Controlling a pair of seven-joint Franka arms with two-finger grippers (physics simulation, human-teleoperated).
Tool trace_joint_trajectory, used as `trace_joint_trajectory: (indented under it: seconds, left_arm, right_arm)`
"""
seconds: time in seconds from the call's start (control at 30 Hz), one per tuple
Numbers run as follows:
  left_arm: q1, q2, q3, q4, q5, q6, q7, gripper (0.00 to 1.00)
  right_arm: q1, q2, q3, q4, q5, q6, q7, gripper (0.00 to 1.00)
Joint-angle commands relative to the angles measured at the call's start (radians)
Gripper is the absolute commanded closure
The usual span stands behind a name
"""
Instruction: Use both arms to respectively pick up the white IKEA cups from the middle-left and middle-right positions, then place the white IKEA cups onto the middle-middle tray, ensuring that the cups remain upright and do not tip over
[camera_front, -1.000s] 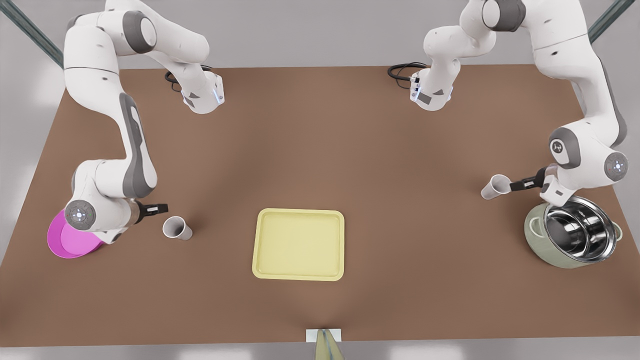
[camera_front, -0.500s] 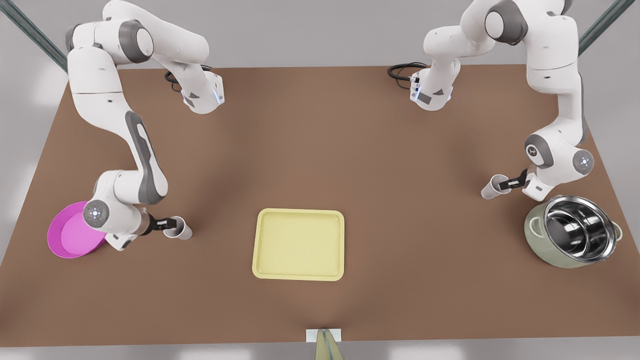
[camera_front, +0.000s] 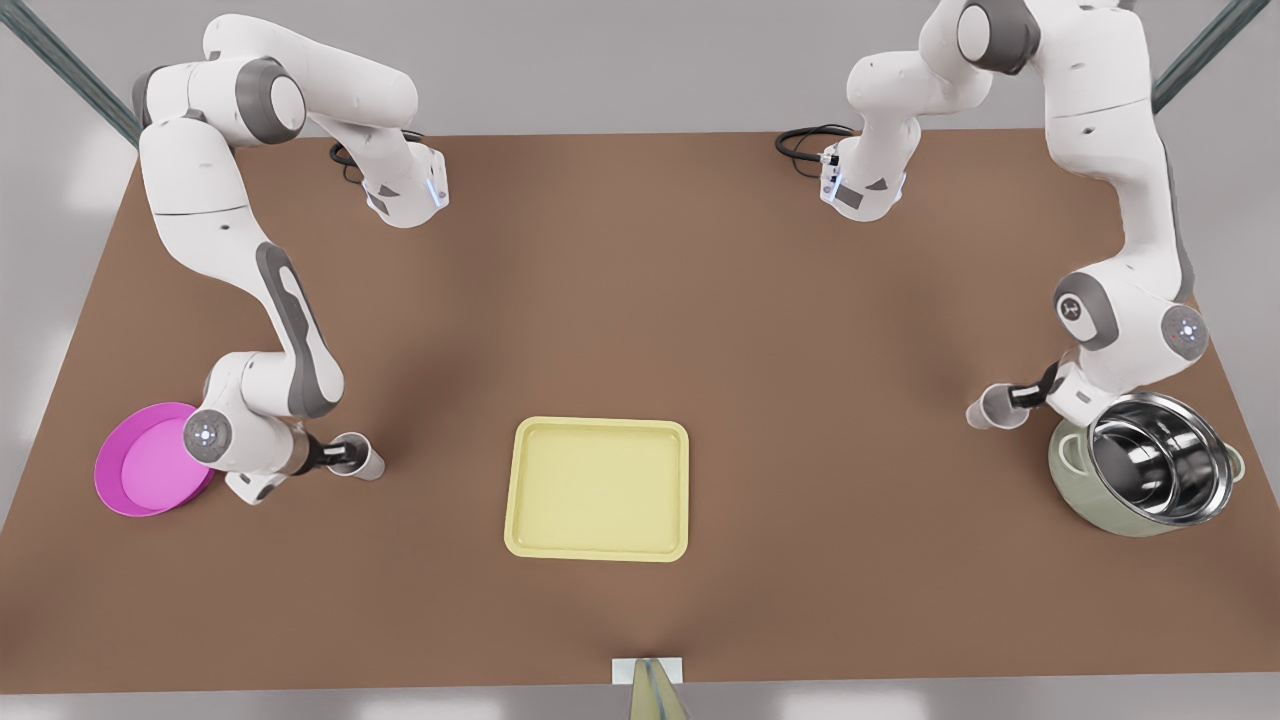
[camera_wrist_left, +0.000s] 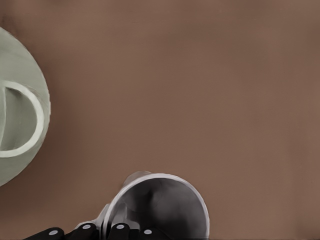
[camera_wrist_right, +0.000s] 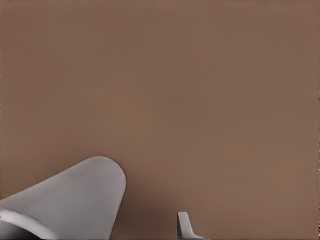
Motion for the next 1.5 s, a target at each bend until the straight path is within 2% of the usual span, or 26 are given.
trace_joint_trajectory:
  seconds: [0.0,0.03,0.1,0.17,0.23,0.3,0.33,0.4,0.47,0.6,0.73,0.77,0.8,0.83,0.9,0.93,1.1,1.13,1.17,1.27,1.3,1.33,1.4,1.47]
  left_arm:
    - [-0.023,0.029,-0.148,0.144,-0.006,-0.213,-0.386,0.79]
    - [-0.025,0.089,-0.251,0.231,-0.004,-0.214,-0.546,0.79]
    - [-0.077,0.208,-0.349,0.381,0.002,-0.213,-0.783,0.79]
    - [-0.230,0.342,-0.351,0.541,0.014,-0.202,-1.061,0.79]
    - [-0.301,0.406,-0.351,0.575,0.014,-0.075,-1.209,0.79]
    - [-0.379,0.509,-0.349,0.711,0.019,-0.070,-1.356,0.79]
    - [-0.422,0.525,-0.326,0.727,0.022,-0.067,-1.385,0.79]
    - [-0.450,0.586,-0.323,0.805,0.022,-0.066,-1.439,0.79]
    - [-0.474,0.609,-0.320,0.814,0.022,-0.024,-1.470,0.79]
    - [-0.491,0.646,-0.320,0.806,0.022,0.014,-1.483,0.79]
    - [-0.497,0.663,-0.320,0.806,0.036,0.033,-1.488,0.77]
    - [-0.497,0.666,-0.320,0.805,0.039,0.043,-1.488,0.71]
    - [-0.497,0.666,-0.320,0.805,0.039,0.043,-1.488,0.58]
    - [-0.497,0.666,-0.320,0.805,0.040,0.043,-1.488,0.38]
    - [-0.499,0.666,-0.320,0.805,0.047,0.043,-1.488,0.18]
    - [-0.497,0.666,-0.320,0.805,0.047,0.043,-1.488,0.00]
    - [-0.490,0.657,-0.320,0.805,0.043,0.036,-1.493,0.00]
    - [-0.490,0.655,-0.320,0.805,0.042,0.034,-1.506,0.00]
    - [-0.490,0.641,-0.322,0.805,0.045,0.002,-1.511,0.00]
    - [-0.479,0.554,-0.320,0.803,0.068,-0.144,-1.511,0.00]
    - [-0.436,0.474,-0.328,0.805,0.175,-0.353,-1.453,0.00]
    - [-0.382,0.381,-0.326,0.805,0.220,-0.564,-1.187,0.00]
    - [-0.229,0.232,-0.326,0.816,0.315,-0.809,-0.619,0.00]
    - [-0.138,0.176,-0.329,0.828,0.306,-0.906,-0.444,0.00]
  right_arm:
    - [0.001,-0.001,0.000,0.005,-0.006,0.014,-0.015,0.66]
    - [0.004,-0.001,0.000,0.011,-0.007,0.010,-0.015,0.76]
    - [0.009,-0.002,0.005,0.017,-0.007,0.004,-0.015,0.79]
    - [0.019,-0.005,0.006,0.019,-0.013,0.002,-0.014,0.79]
    - [0.032,-0.008,0.008,0.045,-0.013,-0.022,-0.014,0.79]
    - [0.053,-0.010,0.008,0.091,-0.010,-0.073,-0.006,0.79]
    - [0.070,-0.013,0.019,0.116,-0.007,-0.098,-0.008,0.79]
    - [0.095,-0.022,0.118,0.126,-0.012,-0.101,0.000,0.79]
    - [0.234,-0.001,0.120,0.177,-0.004,-0.099,0.126,0.79]
    - [0.325,0.052,0.126,0.272,0.051,-0.085,0.288,0.79]
    - [0.378,0.081,0.126,0.289,0.099,-0.027,0.374,0.79]
    - [0.395,0.096,0.124,0.294,0.103,-0.010,0.386,0.79]
    - [0.403,0.104,0.124,0.294,0.103,-0.006,0.386,0.79]
    - [0.409,0.118,0.124,0.297,0.103,-0.004,0.386,0.79]
    - [0.424,0.151,0.124,0.312,0.093,0.019,0.386,0.79]
    - [0.424,0.167,0.124,0.312,0.091,0.028,0.385,0.79]
    - [0.423,0.188,0.121,0.307,0.091,0.044,0.385,0.79]
    - [0.423,0.188,0.121,0.306,0.091,0.042,0.385,0.76]
    - [0.423,0.188,0.120,0.304,0.090,0.042,0.385,0.00]
    - [0.424,0.187,0.120,0.307,0.086,0.042,0.383,0.00]
    - [0.424,0.187,0.120,0.309,0.086,0.042,0.383,0.00]
    - [0.424,0.185,0.120,0.307,0.088,0.042,0.383,0.00]
    - [0.423,0.185,0.118,0.309,0.086,0.042,0.383,0.00]
    - [0.423,0.184,0.118,0.309,0.086,0.042,0.382,0.00]
